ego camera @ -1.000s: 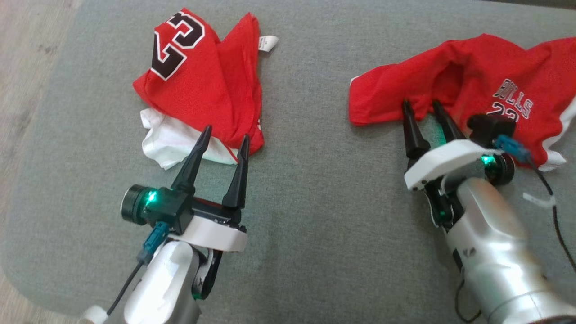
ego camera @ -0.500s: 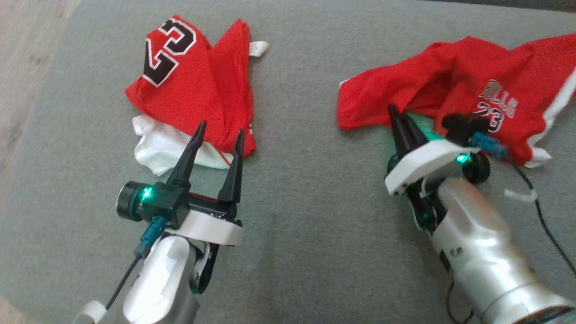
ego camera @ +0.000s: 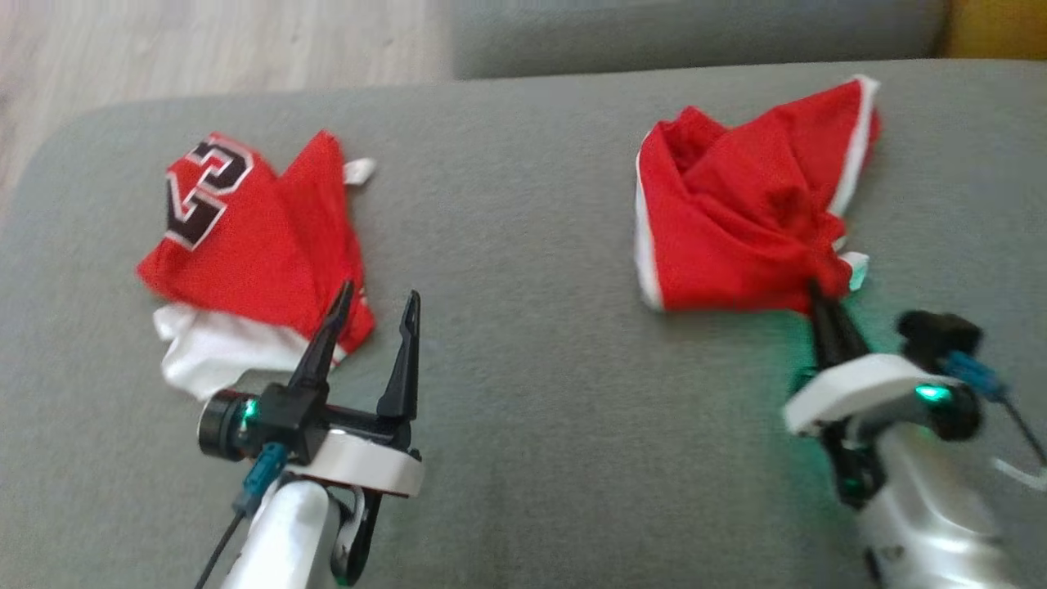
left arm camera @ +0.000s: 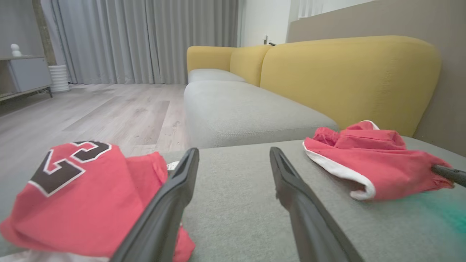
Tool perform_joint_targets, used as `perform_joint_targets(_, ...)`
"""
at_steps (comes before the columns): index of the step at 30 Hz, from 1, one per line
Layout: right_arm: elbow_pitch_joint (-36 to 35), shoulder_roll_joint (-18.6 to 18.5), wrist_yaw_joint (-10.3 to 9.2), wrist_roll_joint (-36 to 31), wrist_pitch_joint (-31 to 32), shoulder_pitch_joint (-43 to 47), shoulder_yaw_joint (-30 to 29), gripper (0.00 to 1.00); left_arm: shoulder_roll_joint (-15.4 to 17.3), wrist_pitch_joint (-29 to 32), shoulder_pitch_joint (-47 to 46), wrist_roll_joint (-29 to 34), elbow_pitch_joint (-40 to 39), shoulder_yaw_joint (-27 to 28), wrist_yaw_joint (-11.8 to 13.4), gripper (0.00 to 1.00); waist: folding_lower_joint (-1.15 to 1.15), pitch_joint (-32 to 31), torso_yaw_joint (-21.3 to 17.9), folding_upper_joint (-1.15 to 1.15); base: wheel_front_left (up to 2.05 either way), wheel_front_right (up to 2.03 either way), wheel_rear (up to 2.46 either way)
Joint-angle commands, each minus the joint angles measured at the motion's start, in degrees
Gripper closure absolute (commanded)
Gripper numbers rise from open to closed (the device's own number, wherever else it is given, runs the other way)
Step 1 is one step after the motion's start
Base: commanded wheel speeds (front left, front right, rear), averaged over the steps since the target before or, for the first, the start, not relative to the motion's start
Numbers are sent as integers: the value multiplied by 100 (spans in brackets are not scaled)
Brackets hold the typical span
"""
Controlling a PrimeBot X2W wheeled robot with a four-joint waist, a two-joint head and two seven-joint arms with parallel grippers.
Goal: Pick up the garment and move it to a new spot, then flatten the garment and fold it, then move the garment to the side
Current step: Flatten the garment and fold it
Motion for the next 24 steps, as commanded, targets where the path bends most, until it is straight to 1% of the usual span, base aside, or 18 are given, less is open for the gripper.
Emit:
perform_joint_targets(1, -224, -126, -3, -218, 39, -32, -151, 100, 35, -36, -70, 60, -166, 196, -36, 0, 1, -258, -300, 0, 0, 0, 0)
perform_joint_targets(2, -250, -207, -3, -383, 128, -1, -341, 100, 25, -36, -57, 62, -165, 193, -42, 0, 1, -279, -339, 0, 0, 0, 0)
perform_joint_targets(3, -250, -207, -3, -383, 128, -1, -341, 100, 25, -36, -57, 62, -165, 193, -42, 0, 1, -279, -339, 0, 0, 0, 0)
perform_joint_targets(5, -312, -360, -3, -749, 316, 32, -773, 100, 4, -36, -48, 70, -159, 179, -53, 0, 1, -298, -390, 0, 0, 0, 0)
perform_joint_targets(8, -493, -546, -3, -1475, 574, 18, -1423, 100, -24, -36, -67, 75, -157, 164, -62, 0, 1, -275, -422, 0, 0, 0, 0)
perform_joint_targets(11, -800, -553, -3, -2173, 780, -31, -1932, 100, -45, -36, -112, 88, -163, 139, -75, 0, 1, -203, -402, 0, 0, 0, 0)
perform_joint_targets(12, -912, -534, -3, -2397, 828, -40, -2068, 98, -51, -36, -125, 92, -162, 130, -83, 0, 1, -180, -388, 0, 0, 0, 0)
perform_joint_targets(13, -1041, -516, -3, -2653, 849, -43, -2228, 3, -55, -36, -138, 94, -161, 126, -92, 0, 1, -152, -373, 0, 0, 0, 0)
perform_joint_targets(14, -1175, -473, -3, -2919, 860, -45, -2388, 0, -59, -36, -151, 95, -157, 127, -101, 0, 1, -129, -357, 0, 0, 0, 0)
perform_joint_targets(16, -1440, -275, -3, -3353, 851, -33, -2615, 0, -65, -36, -179, 99, -142, 136, -116, 0, 1, -90, -324, 0, 0, 0, 0)
perform_joint_targets(20, -2008, 145, -3, -3857, 496, 58, -2824, 0, -75, -36, -212, 107, -121, 165, -129, 0, 1, -57, -273, 0, 0, 0, 0)
perform_joint_targets(22, -2267, 257, -3, -3834, 261, 138, -2855, 0, -79, -36, -209, 107, -112, 187, -132, 0, 1, -69, -264, 0, 0, 0, 0)
perform_joint_targets(23, -2372, 281, -3, -3764, 167, 217, -2756, 0, -81, -36, -201, 109, -106, 193, -136, 0, 1, -85, -257, 0, 0, 0, 0)
perform_joint_targets(24, -2411, 288, -3, -3499, 97, 319, -2523, 0, -83, -36, -191, 111, -99, 200, -139, 0, 1, -99, -250, 0, 0, 0, 0)
